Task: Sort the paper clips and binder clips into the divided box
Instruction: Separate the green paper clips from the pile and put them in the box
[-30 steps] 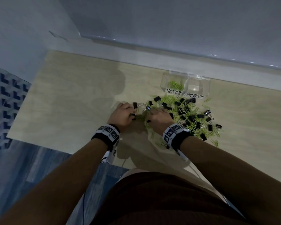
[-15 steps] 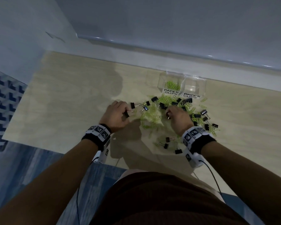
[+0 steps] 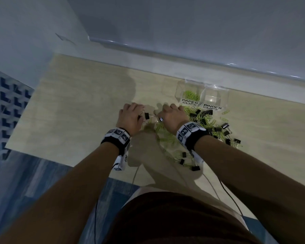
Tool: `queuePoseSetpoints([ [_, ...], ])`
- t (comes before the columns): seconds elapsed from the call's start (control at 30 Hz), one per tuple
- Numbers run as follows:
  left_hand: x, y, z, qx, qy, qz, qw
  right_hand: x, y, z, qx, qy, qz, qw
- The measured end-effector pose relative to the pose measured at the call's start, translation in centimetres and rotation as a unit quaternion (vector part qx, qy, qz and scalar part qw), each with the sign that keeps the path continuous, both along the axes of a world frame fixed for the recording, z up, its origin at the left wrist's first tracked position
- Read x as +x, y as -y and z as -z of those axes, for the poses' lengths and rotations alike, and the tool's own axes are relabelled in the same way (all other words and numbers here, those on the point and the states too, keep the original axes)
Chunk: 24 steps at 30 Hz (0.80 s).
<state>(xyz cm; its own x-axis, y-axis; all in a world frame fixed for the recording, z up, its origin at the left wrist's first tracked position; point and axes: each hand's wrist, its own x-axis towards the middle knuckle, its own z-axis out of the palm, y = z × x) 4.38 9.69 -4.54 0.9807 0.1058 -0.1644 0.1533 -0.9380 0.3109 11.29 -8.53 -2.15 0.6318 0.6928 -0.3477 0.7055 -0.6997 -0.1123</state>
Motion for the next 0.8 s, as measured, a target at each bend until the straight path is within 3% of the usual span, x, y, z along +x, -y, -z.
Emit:
queuePoseSetpoints([
  [0.1, 1.1, 1.1, 0.4, -0.004, -0.023, 0.041, 0.999, -0.1, -0.5, 0.3, -0.026, 0.007, -0.007, 1.0],
  [0.2, 1.8, 1.2, 0.8, 0.005, -0.041, 0.025, 0.999, -0.1, -0.1, 0.7, -0.016, 0.003, -0.012, 1.0],
  [0.37, 1.8, 1.5, 1.1, 0.015, 0.0, 0.008, 1.0, 0.3, 2.3, 1.1, 0.051, -0.065, 0.004, 0.997],
  [0.47, 2.9, 3.2, 1.1, -0.079, 0.004, 0.05, 0.996, 0.6, 4.4, 1.1, 0.127, -0.132, 0.092, 0.979],
  [0.53, 3.9, 4.7, 1.0, -0.112, -0.016, 0.072, 0.991, 1.0, 5.7, 1.0, 0.164, -0.131, 0.172, 0.963],
  [0.67, 5.3, 6.9, 1.2, -0.109, -0.066, 0.079, 0.989, 1.8, 7.6, 0.6, 0.175, -0.089, 0.275, 0.941],
  [0.8, 5.6, 6.9, 1.6, -0.11, -0.058, 0.078, 0.989, 2.2, 7.9, 0.3, 0.159, -0.079, 0.297, 0.938],
])
